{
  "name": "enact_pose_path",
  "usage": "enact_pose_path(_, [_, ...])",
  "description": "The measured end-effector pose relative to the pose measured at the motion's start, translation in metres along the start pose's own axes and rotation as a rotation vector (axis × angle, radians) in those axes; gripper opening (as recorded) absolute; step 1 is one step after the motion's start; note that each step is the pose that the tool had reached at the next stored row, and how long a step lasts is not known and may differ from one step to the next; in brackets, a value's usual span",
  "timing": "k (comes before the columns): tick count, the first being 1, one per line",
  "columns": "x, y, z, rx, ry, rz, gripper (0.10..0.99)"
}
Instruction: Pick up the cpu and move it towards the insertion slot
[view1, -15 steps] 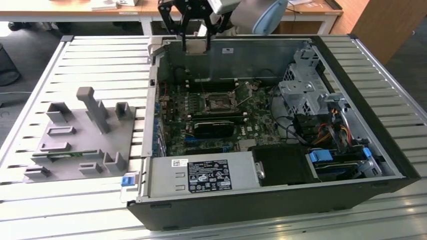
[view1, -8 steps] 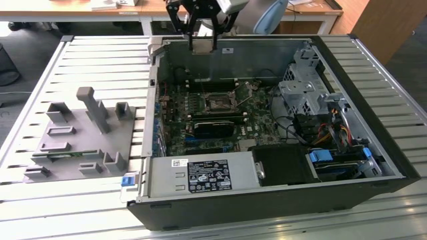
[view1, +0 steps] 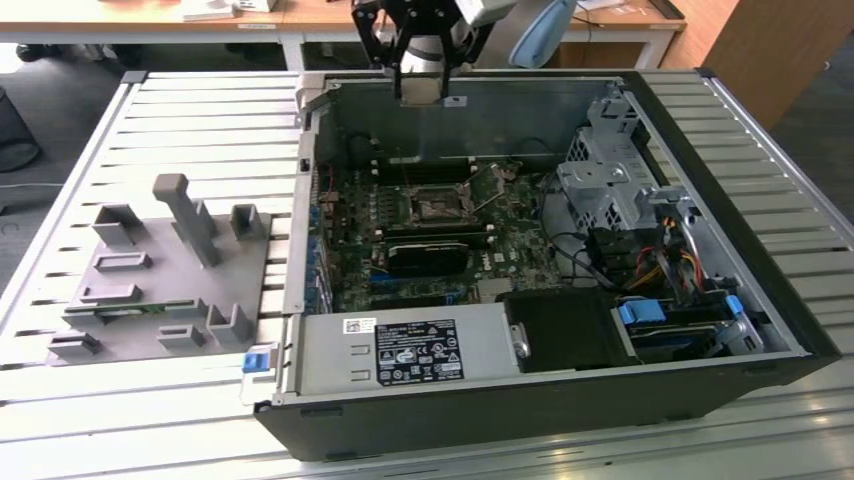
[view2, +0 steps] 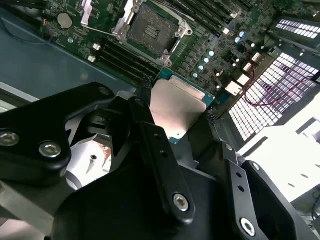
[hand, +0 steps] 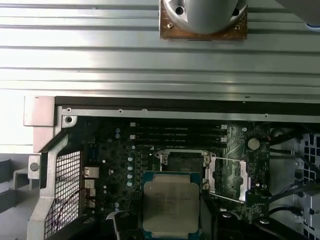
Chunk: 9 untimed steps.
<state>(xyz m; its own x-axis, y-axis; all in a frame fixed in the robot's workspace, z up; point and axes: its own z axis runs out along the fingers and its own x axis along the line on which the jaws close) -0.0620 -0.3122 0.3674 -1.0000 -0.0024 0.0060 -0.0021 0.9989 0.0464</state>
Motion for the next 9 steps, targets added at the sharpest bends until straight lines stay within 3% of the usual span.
enact_pose_path(9, [-0.0065,0.0065,0.0013,0.000,-0.0001,0.000,0.541])
